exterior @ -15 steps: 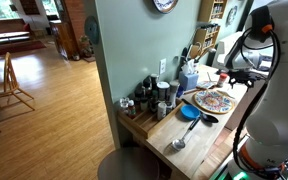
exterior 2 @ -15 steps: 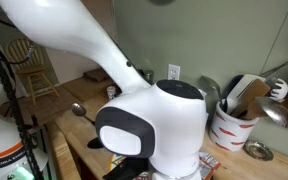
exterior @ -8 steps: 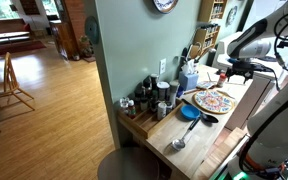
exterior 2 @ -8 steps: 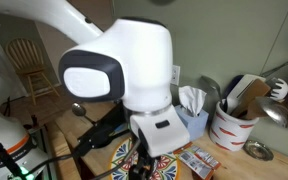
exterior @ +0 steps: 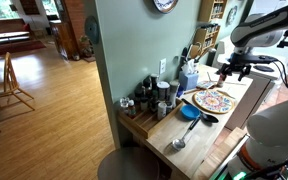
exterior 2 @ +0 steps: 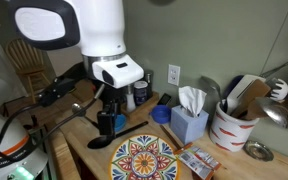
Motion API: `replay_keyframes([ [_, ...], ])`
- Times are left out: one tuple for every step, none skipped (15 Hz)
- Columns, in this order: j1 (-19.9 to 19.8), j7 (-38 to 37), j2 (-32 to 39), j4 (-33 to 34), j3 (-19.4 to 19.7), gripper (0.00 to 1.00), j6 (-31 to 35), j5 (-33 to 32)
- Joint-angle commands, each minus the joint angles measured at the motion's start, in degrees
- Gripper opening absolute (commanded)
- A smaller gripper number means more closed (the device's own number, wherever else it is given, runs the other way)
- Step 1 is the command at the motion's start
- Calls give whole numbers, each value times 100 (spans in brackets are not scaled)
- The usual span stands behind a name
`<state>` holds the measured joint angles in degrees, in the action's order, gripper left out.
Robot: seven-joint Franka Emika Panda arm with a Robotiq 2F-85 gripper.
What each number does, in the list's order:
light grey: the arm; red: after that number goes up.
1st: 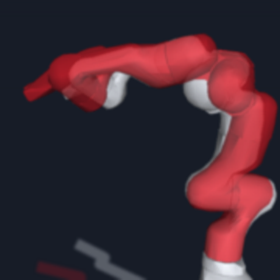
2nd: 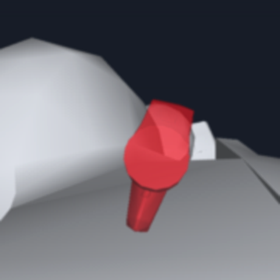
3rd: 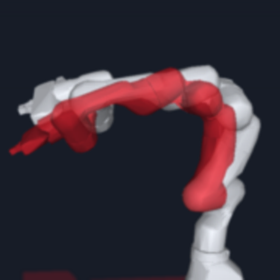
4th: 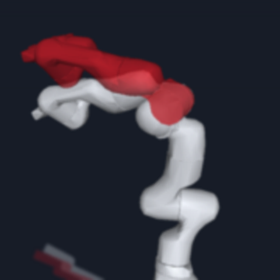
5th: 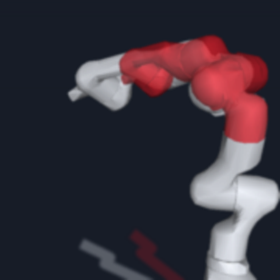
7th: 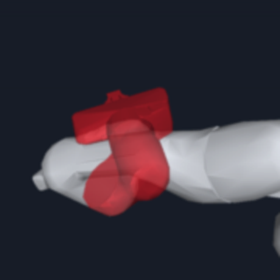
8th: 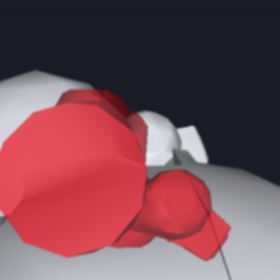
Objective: Lift the paper towel on the yellow chopping board, dip it in water in the blue bowl to the left, the wipe the board and the put it on the cupboard to the right
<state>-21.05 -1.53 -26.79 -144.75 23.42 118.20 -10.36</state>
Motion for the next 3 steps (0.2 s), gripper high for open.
replay_keyframes([
  [-170, 153, -174, -134, -133, 100, -42, 55],
  [-204, 215, -322, -240, -131, 100, -45, 39],
  [-225, 252, -404, -300, -127, 100, -46, 31],
])
